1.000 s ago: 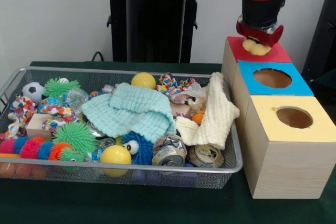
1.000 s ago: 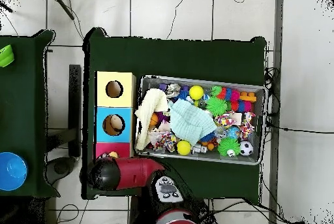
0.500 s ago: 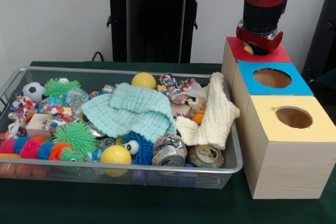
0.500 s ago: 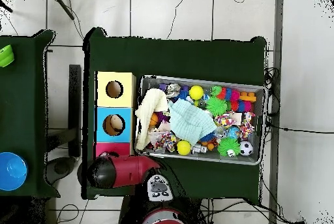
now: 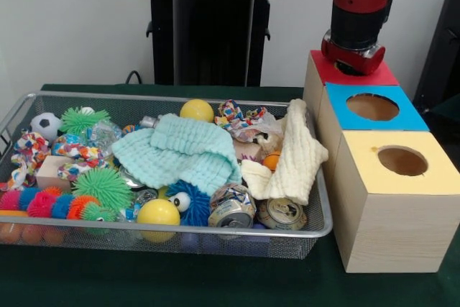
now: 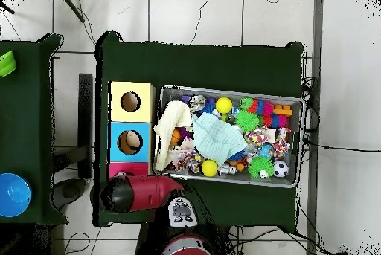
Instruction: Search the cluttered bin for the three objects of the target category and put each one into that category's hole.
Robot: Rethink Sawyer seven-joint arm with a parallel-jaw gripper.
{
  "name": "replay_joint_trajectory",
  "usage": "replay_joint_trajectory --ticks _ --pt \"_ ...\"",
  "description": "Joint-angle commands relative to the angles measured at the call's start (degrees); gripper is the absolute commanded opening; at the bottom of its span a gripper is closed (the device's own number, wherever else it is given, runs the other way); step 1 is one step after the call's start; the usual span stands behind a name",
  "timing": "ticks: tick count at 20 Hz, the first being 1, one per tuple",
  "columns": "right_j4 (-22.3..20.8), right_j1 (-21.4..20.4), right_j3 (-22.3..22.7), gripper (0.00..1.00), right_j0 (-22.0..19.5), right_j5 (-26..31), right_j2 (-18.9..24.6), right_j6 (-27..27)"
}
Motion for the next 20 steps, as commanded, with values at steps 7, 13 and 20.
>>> replay_joint_trajectory --ticks 7,13,20 --pt "-2.66 5.11 -0.7 1.0 -2.95 8.34 -0.68 -1.41" --pt "-2.35 4.41 -0.88 1.0 -3.27 9.6 -0.49 -1.44" --pt "-2.14 3.94 -0.9 0.0 -3.72 10.31 -0.31 -1.39"
